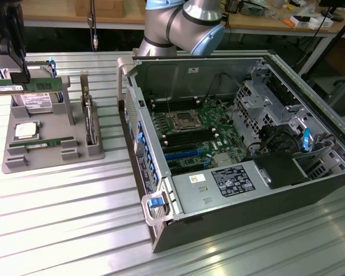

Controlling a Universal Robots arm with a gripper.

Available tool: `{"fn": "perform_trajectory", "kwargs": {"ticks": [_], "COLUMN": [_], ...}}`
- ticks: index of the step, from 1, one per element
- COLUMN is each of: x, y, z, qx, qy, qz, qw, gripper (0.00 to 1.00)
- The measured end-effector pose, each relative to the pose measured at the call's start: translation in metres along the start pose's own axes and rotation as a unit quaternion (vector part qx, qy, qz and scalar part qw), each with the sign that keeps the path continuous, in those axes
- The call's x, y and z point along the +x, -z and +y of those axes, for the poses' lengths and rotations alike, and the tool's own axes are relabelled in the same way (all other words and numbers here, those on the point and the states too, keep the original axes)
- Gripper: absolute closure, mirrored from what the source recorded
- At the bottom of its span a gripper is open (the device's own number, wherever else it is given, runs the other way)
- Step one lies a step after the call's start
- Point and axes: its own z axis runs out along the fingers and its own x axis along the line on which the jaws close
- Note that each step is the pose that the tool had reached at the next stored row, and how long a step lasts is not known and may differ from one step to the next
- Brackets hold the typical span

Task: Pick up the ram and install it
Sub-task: 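Pick up the ram and move it above insertion slot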

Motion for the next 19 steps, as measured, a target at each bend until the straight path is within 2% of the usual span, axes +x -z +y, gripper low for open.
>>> {"fn": "perform_trajectory", "kwargs": {"ticks": [10,19], "x": [0.0,-0.001], "y": [0.0008,0.0022], "z": [-0.0156,-0.0414], "qx": [0.0,0.0], "qy": [0.0,0.0], "qz": [0.0,0.0], "qw": [1.0,1.0], "gripper": [0.88,0.88]}}
